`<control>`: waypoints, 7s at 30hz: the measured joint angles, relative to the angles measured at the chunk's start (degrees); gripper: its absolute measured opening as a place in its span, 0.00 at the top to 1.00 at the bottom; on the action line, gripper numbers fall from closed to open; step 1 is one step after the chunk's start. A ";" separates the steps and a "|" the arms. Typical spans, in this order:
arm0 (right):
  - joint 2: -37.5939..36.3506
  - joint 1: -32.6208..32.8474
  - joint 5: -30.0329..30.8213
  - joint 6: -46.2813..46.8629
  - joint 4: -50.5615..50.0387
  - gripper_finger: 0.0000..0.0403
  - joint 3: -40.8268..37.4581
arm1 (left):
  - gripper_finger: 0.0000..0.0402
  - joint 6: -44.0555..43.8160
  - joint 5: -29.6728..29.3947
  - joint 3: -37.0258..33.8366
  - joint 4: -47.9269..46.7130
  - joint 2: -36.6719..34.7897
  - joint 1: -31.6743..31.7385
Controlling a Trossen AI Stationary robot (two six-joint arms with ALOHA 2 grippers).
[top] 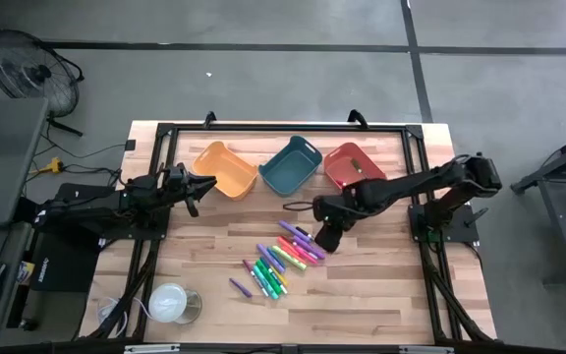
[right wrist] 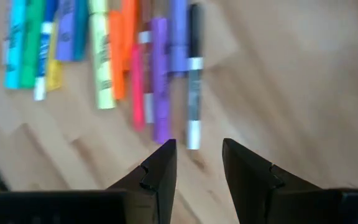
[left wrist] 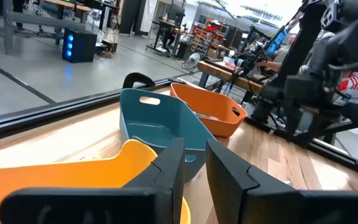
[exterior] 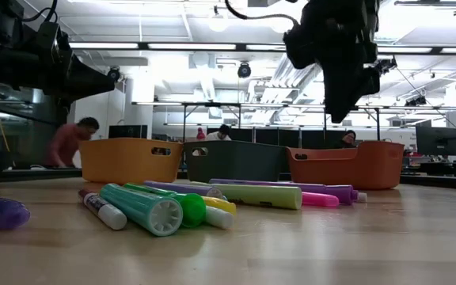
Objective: Pick & Place Markers
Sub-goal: Put the black marker pen into the orange bin, then put the top purple highlighter pen into the blue bin
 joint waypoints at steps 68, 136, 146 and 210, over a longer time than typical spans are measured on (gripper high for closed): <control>26.30 -0.03 2.84 4.81 -1.89 0.83 9.52 | 0.85 -0.01 -0.02 0.00 -0.02 0.02 0.00; 8.73 -12.86 16.04 -2.80 -31.76 0.96 26.46 | 0.85 -0.01 -0.01 0.01 0.00 0.00 0.00; 8.04 -24.30 17.78 -14.49 -31.77 0.96 23.72 | 0.85 0.00 0.01 0.01 0.00 0.02 0.00; -11.19 -13.06 6.31 -14.43 3.26 0.73 -7.58 | 0.85 -0.01 0.01 0.01 0.00 0.00 0.00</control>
